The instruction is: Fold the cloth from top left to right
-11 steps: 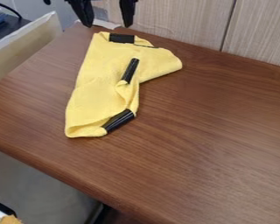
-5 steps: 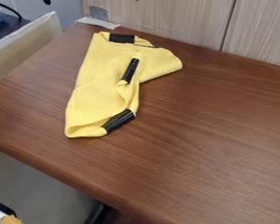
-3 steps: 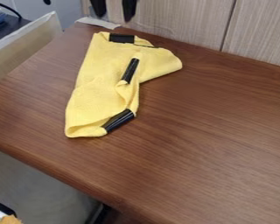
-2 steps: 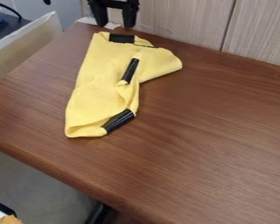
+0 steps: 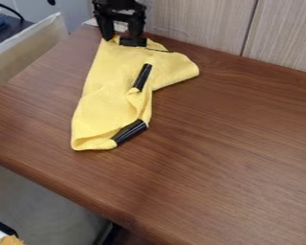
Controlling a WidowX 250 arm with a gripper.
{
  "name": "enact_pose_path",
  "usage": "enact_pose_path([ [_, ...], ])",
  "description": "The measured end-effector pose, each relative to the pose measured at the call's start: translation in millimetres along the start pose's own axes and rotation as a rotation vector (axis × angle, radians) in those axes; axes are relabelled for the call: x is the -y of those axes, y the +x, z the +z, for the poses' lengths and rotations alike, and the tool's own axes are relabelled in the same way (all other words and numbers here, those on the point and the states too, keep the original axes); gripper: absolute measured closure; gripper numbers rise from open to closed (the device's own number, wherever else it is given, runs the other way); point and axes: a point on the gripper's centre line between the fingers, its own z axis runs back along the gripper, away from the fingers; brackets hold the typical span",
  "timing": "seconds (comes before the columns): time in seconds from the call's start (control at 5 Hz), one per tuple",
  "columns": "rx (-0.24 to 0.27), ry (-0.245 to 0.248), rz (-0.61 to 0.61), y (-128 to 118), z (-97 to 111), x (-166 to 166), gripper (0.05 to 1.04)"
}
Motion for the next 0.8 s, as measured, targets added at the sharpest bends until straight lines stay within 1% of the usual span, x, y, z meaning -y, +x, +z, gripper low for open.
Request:
enact_pose_path([
  [0.2,-0.015,0.01,0.014,-1.4,-7.8,-8.2,0.134],
  [0.6,-0.017,0.035,0.032,-3.5,-12.5,-12.6,0.688],
  [0.8,-0.021,0.045,0.038,-6.0,-11.9,-14.2,0.879],
])
